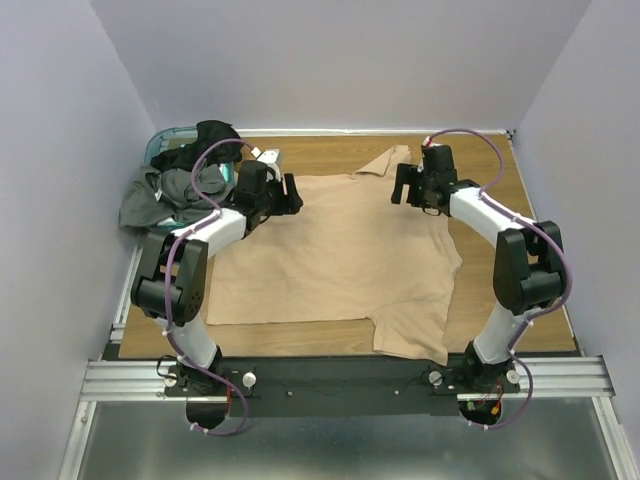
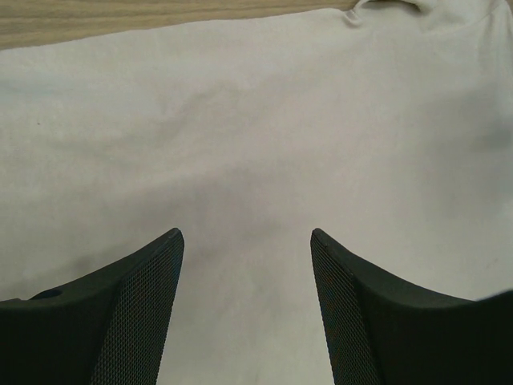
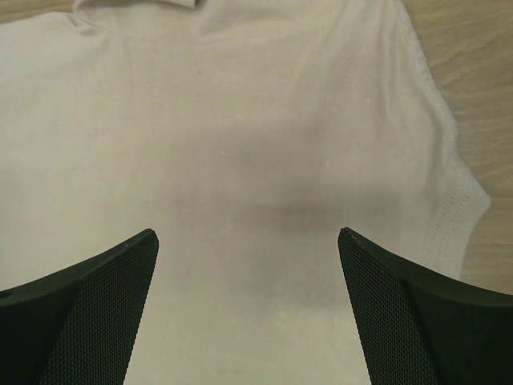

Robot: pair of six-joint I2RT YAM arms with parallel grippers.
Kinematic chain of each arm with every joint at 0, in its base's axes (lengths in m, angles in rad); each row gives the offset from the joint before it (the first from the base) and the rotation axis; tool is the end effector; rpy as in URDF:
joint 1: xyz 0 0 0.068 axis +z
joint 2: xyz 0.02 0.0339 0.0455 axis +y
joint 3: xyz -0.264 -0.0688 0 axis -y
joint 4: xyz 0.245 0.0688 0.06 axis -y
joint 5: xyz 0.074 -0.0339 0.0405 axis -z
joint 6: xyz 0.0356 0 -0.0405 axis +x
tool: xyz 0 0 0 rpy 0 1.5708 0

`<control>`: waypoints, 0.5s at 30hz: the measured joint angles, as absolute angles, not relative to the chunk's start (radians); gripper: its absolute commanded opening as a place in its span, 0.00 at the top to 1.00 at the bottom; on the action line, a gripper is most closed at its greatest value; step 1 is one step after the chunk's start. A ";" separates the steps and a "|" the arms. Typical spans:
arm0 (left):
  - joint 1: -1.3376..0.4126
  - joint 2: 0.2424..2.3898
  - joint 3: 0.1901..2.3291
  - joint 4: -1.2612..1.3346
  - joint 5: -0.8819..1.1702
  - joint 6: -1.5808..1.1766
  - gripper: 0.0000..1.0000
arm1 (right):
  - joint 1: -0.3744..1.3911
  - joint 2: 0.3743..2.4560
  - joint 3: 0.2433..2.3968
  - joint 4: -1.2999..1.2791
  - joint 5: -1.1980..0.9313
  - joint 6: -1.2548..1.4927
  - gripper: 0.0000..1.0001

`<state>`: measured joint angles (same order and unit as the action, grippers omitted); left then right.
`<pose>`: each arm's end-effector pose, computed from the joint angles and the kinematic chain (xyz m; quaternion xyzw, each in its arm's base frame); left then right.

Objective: Fold and stack the t-shirts
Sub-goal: Flatten the tshirt out

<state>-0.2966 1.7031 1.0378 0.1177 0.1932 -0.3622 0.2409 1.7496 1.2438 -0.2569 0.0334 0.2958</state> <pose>0.3591 -0.1169 0.2144 0.0187 0.8690 -0.2372 0.4339 0.3786 0.0918 0.2314 0.0318 0.9188 0.0894 0.3831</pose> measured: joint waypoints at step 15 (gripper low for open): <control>-0.297 1.951 1.172 0.095 0.199 -0.349 0.27 | 0.221 2.003 1.337 -0.203 0.039 0.299 0.00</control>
<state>-0.2966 1.9514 1.1721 0.0948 0.1989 -0.3492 0.2207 2.0033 1.3369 -0.2028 0.0395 0.2993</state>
